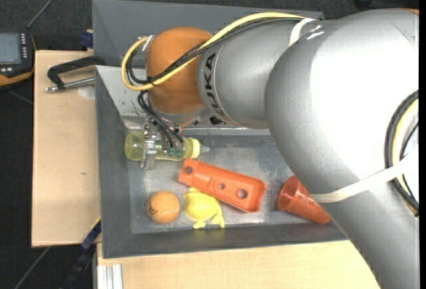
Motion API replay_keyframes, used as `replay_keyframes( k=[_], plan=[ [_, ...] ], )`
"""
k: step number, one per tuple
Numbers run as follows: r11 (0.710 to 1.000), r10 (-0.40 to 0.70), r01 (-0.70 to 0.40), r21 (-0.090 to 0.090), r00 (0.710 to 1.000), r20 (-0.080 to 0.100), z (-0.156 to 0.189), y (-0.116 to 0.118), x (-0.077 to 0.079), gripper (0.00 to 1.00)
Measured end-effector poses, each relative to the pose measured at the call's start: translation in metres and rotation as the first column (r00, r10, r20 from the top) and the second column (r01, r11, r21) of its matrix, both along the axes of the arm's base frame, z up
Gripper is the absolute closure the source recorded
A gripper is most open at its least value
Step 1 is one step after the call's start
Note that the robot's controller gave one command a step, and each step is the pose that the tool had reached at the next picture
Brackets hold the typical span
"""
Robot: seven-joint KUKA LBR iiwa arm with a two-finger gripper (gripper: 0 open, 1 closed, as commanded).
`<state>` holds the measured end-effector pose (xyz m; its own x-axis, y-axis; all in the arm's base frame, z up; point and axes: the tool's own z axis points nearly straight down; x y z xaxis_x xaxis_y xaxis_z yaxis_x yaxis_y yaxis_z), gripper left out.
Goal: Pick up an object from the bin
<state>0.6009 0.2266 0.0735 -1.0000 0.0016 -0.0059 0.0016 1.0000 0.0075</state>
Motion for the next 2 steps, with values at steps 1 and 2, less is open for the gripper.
replay_keyframes(
  k=[1, 2],
  plan=[
    [1.000, 0.003, -0.003, 0.001, 1.000, 0.002, 0.0125, 0.0003, 0.0004, 1.00],
    [1.000, 0.003, -0.003, 0.002, 1.000, 0.005, 0.0205, 0.0006, 0.0010, 1.00]
  ],
)
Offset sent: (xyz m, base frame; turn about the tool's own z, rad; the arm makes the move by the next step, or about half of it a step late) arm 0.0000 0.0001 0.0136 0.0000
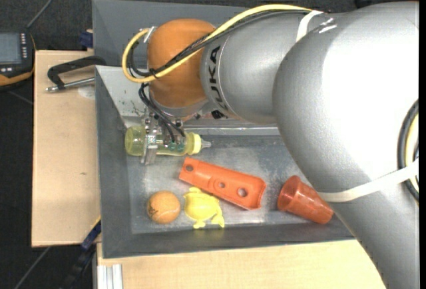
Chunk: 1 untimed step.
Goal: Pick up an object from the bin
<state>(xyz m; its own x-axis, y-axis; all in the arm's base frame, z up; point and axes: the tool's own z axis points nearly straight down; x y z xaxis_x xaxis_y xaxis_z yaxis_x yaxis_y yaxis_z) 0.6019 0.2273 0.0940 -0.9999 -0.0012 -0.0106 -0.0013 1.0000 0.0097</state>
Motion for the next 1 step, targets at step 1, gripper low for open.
replay_keyframes(
  k=[1],
  plan=[
    [1.000, 0.000, 0.000, 0.000, 1.000, -0.002, 0.0081, -0.0001, -0.0005, 1.00]
  ],
)
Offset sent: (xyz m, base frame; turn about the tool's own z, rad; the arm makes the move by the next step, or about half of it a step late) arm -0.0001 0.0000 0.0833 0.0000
